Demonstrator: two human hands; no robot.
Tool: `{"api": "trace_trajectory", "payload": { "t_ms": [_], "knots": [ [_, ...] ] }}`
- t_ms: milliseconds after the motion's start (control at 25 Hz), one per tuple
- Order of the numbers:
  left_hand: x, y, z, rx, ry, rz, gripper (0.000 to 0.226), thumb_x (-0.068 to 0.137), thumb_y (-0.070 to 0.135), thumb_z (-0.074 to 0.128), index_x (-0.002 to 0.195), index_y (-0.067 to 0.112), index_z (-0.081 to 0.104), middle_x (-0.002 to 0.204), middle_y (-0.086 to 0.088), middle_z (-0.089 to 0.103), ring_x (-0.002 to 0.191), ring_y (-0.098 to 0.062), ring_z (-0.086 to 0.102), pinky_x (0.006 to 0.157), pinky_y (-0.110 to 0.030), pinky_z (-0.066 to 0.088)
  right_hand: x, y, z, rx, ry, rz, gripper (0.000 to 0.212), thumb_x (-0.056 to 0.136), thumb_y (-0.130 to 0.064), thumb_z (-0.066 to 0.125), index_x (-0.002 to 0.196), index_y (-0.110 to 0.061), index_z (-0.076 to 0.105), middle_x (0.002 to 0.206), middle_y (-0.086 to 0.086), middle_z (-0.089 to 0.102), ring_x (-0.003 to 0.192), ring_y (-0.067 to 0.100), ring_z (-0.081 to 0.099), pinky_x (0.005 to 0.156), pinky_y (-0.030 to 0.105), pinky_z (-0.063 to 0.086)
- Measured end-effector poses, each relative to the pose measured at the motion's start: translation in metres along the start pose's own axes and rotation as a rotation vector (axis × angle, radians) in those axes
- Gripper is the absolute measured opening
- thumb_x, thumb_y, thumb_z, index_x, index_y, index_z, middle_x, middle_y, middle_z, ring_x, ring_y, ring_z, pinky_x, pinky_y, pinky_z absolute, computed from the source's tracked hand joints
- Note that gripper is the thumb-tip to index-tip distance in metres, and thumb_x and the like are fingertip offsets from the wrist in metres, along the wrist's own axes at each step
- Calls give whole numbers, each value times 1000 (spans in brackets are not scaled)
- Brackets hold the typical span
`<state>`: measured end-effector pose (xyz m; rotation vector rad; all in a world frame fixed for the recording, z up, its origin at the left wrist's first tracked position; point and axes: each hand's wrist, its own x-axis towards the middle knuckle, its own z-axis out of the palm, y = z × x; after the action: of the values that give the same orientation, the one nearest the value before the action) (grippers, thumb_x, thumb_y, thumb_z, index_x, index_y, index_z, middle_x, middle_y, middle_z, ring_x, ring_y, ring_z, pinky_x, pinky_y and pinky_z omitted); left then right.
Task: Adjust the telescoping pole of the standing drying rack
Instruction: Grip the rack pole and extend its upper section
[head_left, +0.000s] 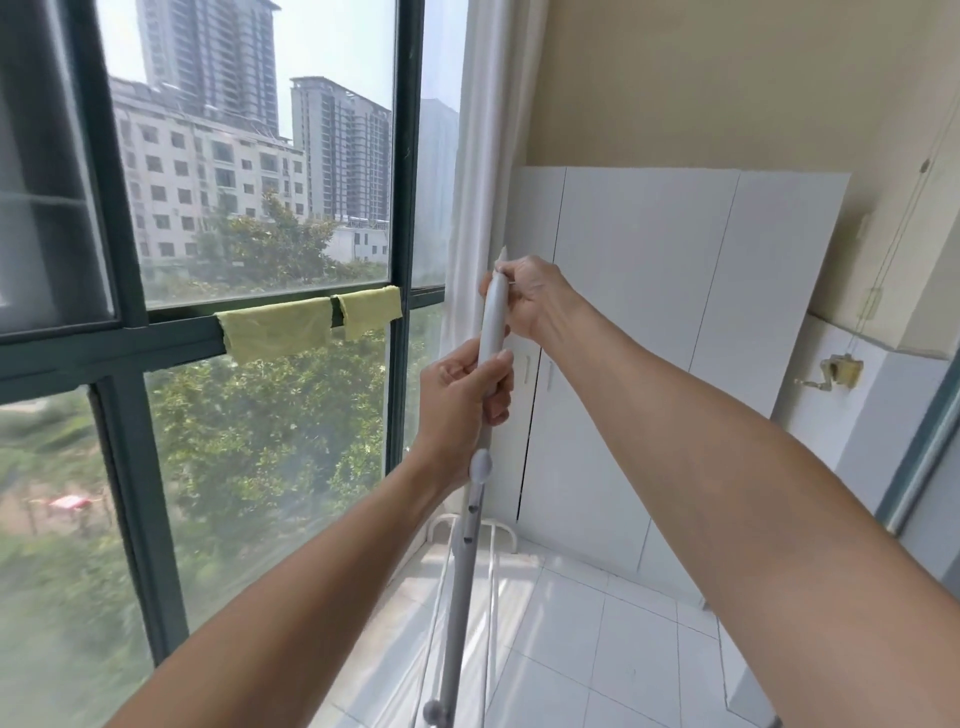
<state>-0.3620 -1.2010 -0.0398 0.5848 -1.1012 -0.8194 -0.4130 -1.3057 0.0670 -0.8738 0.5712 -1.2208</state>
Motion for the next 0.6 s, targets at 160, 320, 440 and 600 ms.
{"api": "trace_trajectory", "payload": {
  "t_ms": [160,320,440,600],
  "knots": [
    [27,-25,12,20,16,8,16,84,8,58,98,2,58,55,-4,41,43,-11,33,41,-21,30,34,-8,-20,7,-17,18,17,93,10,39,106,-1,37,77,14,41,32,16,47,34,17,45],
    [47,-40,22,9,22,14,16,84,6,57,94,-6,58,51,2,44,42,-10,32,41,-20,29,56,-17,-31,-8,-38,15,9,94,7,40,92,-2,40,75,13,42,29,15,49,37,18,45],
    [56,-48,30,10,27,12,12,84,6,57,82,-7,56,51,0,42,42,-11,32,42,-21,29,68,-20,-40,-14,-48,14,8,94,6,40,93,-2,41,72,12,43,24,13,48,35,16,44],
    [68,-56,40,7,12,20,13,84,5,56,71,2,53,53,-3,40,42,-11,32,41,-21,28,79,-28,-50,-39,-31,-6,14,94,5,40,107,0,39,71,12,45,24,12,50,33,13,42]
  ]
}}
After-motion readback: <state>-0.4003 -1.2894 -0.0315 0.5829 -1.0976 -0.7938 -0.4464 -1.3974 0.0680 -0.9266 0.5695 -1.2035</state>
